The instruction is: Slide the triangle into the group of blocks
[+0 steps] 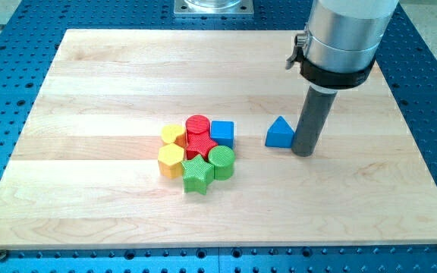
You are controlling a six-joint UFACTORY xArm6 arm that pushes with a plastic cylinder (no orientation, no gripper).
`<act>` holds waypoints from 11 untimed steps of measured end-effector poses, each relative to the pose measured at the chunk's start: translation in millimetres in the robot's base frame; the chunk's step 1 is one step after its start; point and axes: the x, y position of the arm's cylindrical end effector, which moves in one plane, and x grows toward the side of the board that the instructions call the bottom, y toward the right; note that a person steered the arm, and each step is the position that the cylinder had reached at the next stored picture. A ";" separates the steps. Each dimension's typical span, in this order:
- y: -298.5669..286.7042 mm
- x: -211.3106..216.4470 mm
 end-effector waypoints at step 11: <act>-23.3 104.6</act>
